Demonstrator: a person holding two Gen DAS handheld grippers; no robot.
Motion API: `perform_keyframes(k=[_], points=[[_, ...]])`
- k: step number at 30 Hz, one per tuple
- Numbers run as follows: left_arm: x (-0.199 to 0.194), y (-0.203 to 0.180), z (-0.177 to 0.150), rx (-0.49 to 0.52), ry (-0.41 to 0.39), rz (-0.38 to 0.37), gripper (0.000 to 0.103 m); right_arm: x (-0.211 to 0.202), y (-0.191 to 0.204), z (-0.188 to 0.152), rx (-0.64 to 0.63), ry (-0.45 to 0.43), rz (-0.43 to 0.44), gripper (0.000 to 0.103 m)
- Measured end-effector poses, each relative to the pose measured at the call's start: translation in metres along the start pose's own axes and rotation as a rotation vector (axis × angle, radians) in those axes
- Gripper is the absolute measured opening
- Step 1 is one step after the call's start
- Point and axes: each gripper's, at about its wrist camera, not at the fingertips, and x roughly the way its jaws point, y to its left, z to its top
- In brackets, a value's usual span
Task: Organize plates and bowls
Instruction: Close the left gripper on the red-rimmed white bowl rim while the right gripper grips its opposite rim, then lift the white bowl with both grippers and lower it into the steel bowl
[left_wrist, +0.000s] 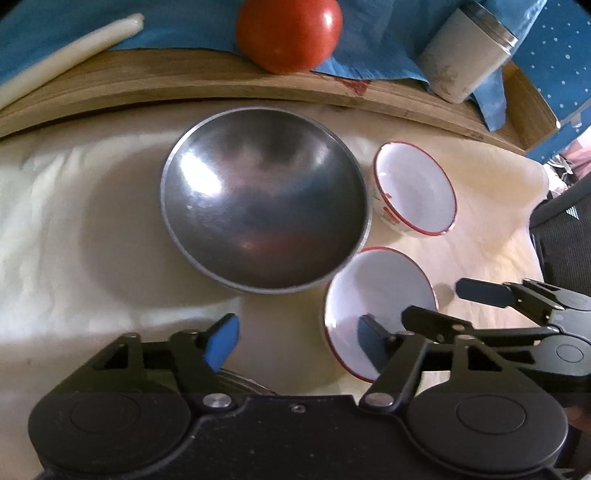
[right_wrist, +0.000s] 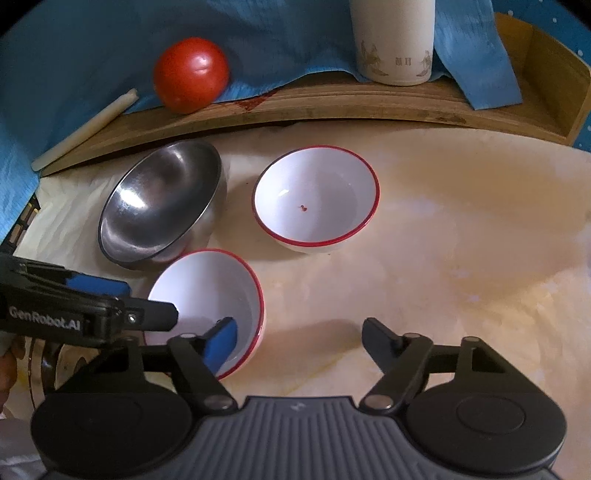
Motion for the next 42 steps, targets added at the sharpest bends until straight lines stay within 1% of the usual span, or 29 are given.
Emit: perform_keyframes(k=[1, 2, 3, 4, 5, 6, 7, 10, 12, 14, 18, 25, 29, 36, 42], points=[[0.001, -0.001, 0.000, 0.005, 0.005, -0.006, 0.058, 0.001, -0.001, 0.000, 0.003, 0.003, 0.009, 0.070], [0.001, -0.002, -0.001, 0.010, 0.012, -0.010, 0.054, 0.001, -0.001, -0.001, 0.009, 0.006, 0.021, 0.062], [0.003, -0.004, -0.001, 0.015, 0.017, -0.013, 0.048, 0.003, -0.002, -0.001, 0.015, 0.009, 0.030, 0.058], [0.003, -0.005, -0.001, 0.019, 0.022, -0.019, 0.043, 0.003, -0.003, -0.001, 0.019, 0.010, 0.040, 0.056], [0.004, -0.006, -0.001, 0.024, 0.028, -0.026, 0.040, 0.004, -0.003, -0.002, 0.022, 0.010, 0.052, 0.052], [0.004, -0.007, -0.002, 0.027, 0.032, -0.031, 0.035, 0.004, -0.002, -0.002, 0.026, 0.011, 0.063, 0.049], [0.004, -0.007, -0.002, 0.030, 0.036, -0.036, 0.031, 0.004, -0.003, -0.003, 0.032, 0.013, 0.074, 0.048], [0.004, -0.008, -0.003, 0.039, 0.046, -0.051, 0.022, 0.006, -0.003, -0.005, 0.052, 0.019, 0.113, 0.036], [0.005, -0.010, -0.003, 0.046, 0.046, -0.061, 0.017, 0.006, -0.005, -0.006, 0.072, 0.021, 0.144, 0.026], [0.004, -0.014, -0.004, 0.066, 0.044, -0.057, 0.016, 0.007, -0.006, -0.008, 0.089, 0.019, 0.172, 0.019], [0.004, -0.019, -0.005, 0.095, 0.044, -0.047, 0.015, 0.006, -0.003, -0.010, 0.095, 0.018, 0.175, 0.018], [0.002, -0.026, -0.008, 0.126, 0.048, -0.073, 0.014, -0.002, -0.006, -0.019, 0.116, 0.014, 0.147, 0.017], [-0.003, -0.034, -0.009, 0.149, 0.026, -0.089, 0.013, -0.011, -0.012, -0.028, 0.138, -0.007, 0.138, 0.017], [-0.018, -0.048, -0.007, 0.187, -0.048, -0.123, 0.011, -0.033, -0.021, -0.034, 0.165, -0.072, 0.114, 0.017], [-0.039, -0.042, -0.003, 0.152, -0.148, -0.127, 0.009, -0.044, -0.018, -0.023, 0.173, -0.117, 0.143, 0.018]])
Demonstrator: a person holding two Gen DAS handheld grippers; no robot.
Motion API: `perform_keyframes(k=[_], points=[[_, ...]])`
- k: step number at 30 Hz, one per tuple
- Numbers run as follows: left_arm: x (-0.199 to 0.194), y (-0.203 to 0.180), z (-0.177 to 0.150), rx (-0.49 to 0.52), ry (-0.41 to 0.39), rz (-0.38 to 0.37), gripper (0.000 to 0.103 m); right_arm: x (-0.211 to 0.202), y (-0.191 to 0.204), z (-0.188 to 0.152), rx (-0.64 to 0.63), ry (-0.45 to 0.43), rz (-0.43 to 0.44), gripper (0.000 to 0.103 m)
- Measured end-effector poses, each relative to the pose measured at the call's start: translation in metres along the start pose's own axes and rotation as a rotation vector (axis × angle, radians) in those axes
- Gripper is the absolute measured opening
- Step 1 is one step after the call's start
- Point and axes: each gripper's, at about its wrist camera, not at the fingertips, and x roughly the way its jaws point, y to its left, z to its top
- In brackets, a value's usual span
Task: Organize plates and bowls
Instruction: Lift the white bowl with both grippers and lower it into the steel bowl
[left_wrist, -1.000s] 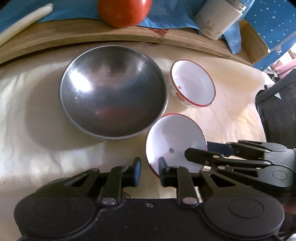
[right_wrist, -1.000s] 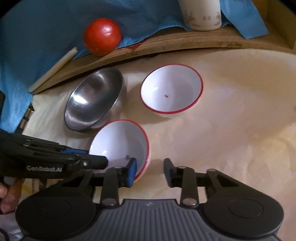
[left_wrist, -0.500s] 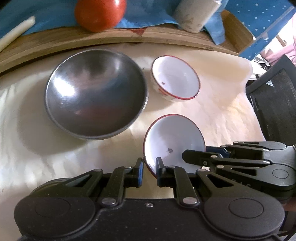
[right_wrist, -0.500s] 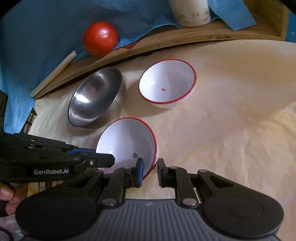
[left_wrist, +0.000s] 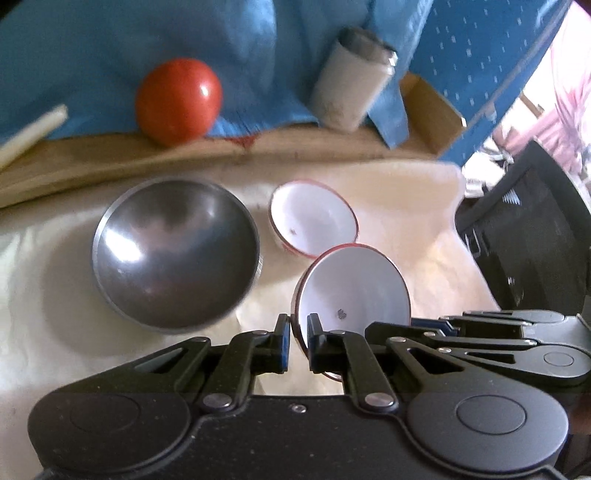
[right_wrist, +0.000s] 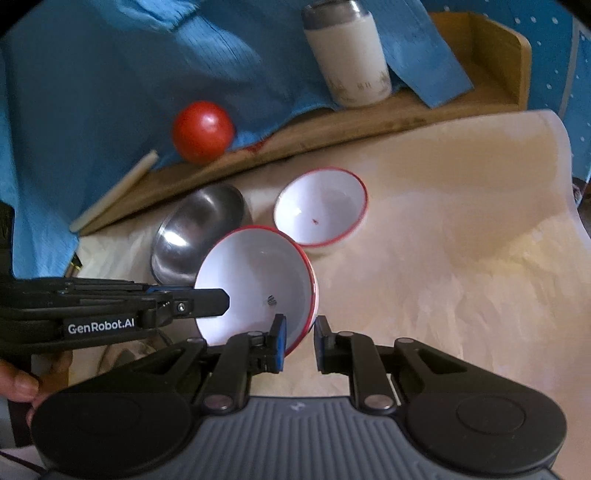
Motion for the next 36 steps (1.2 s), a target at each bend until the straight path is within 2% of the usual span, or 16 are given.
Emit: perform_keyframes(k=[9, 20, 36], points=[[-0.026, 0.028, 0.000, -0.110, -0.110, 0.036, 0.009, 0.008, 0.030, 0.022, -0.034, 0.006, 0.067, 0.018], [-0.038, 0.064, 0.008, -0.214, -0.168, 0.103, 0.009, 0.030, 0.063, 0.050, -0.091, 0.024, 0.106, 0.018], [-0.018, 0.083, 0.018, -0.270, -0.120, 0.130, 0.009, 0.054, 0.067, 0.065, -0.110, 0.061, 0.088, 0.018]])
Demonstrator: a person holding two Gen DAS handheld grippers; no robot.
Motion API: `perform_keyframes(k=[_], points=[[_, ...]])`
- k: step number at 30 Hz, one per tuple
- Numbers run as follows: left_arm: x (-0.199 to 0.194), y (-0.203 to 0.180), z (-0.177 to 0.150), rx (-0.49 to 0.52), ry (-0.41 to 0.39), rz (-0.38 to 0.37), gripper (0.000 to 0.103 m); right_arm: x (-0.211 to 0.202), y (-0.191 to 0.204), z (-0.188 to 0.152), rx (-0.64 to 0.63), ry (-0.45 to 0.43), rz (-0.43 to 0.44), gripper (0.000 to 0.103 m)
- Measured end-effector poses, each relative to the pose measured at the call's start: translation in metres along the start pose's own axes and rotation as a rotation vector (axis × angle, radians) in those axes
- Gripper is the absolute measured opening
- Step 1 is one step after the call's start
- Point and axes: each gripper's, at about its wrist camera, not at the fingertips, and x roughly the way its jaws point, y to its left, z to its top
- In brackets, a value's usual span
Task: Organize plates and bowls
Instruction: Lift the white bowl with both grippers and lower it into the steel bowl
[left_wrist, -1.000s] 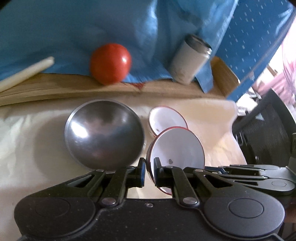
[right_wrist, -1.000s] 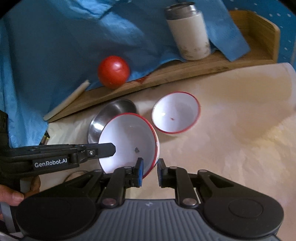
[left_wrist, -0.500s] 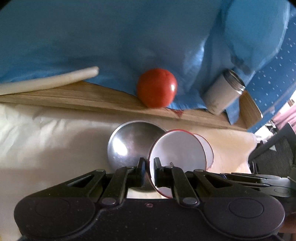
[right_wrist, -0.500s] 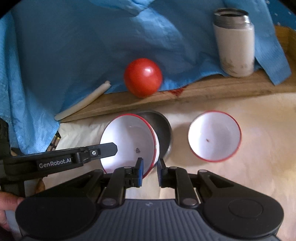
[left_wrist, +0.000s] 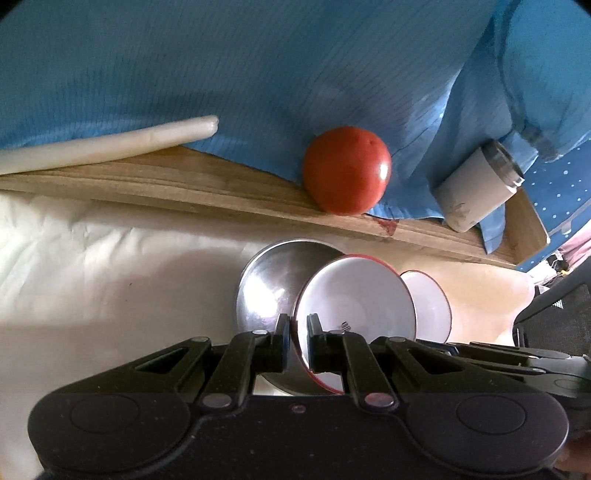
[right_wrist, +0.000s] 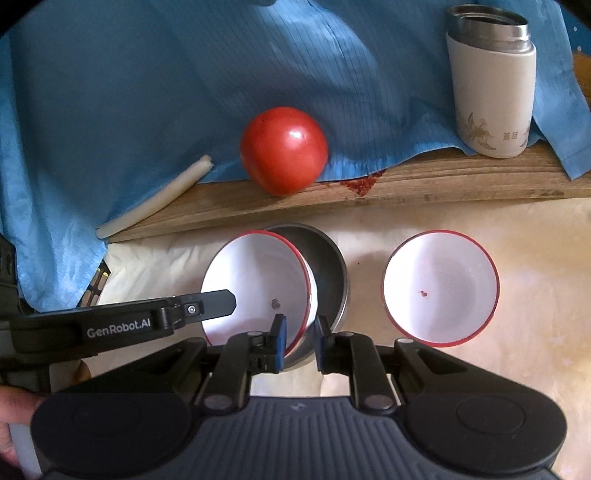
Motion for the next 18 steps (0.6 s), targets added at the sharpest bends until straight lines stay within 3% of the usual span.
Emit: perform_keyframes(k=[18], points=[[0.022, 0.008, 0.010, -0.026, 0.075, 0.062, 0.009, 0.023, 0.007, 0.007, -0.026, 0.037, -0.016, 0.018]])
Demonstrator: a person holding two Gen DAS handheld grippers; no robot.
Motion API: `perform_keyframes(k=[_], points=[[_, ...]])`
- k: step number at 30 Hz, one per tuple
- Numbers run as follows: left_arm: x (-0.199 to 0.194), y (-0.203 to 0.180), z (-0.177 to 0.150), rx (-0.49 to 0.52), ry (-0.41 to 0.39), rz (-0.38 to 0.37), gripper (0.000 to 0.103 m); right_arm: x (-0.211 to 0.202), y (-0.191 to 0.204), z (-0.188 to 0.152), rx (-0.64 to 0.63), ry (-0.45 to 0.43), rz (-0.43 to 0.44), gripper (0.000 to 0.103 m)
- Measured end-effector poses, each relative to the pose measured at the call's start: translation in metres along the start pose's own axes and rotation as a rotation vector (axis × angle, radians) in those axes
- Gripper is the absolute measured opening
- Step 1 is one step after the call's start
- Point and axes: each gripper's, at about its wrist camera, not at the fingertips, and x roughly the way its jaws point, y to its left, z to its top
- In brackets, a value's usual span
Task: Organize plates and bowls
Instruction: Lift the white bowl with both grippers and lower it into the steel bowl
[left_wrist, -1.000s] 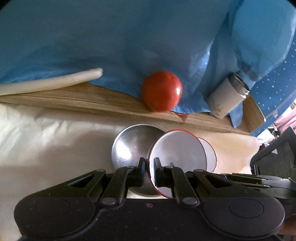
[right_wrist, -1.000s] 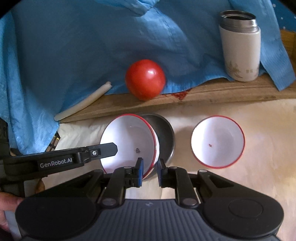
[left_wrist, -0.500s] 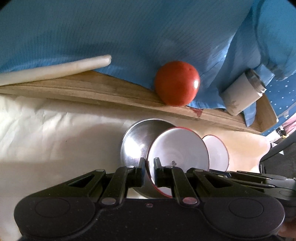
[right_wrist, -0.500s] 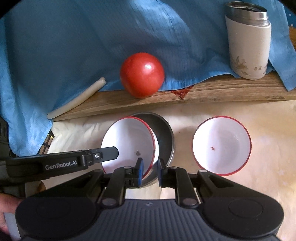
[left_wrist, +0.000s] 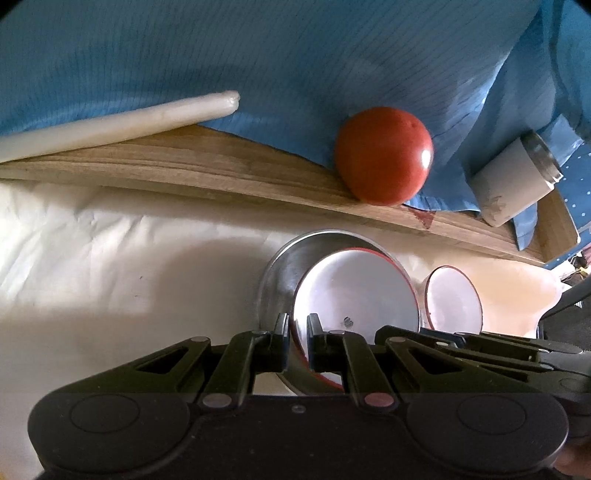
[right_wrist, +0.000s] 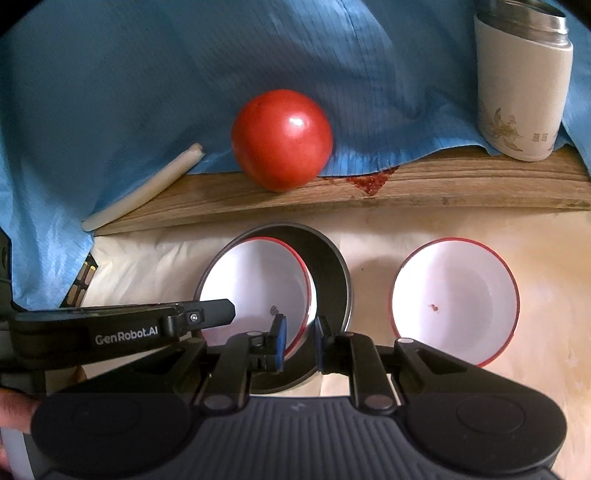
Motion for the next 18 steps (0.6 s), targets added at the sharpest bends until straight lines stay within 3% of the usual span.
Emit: perform_keyframes(k=[18], points=[[0.0082, 0.0007, 0.0036, -0.012, 0.033, 0.017, 0.009, 0.0052, -0.0021, 0.0008, 0.004, 0.011, 0.001, 0.021]])
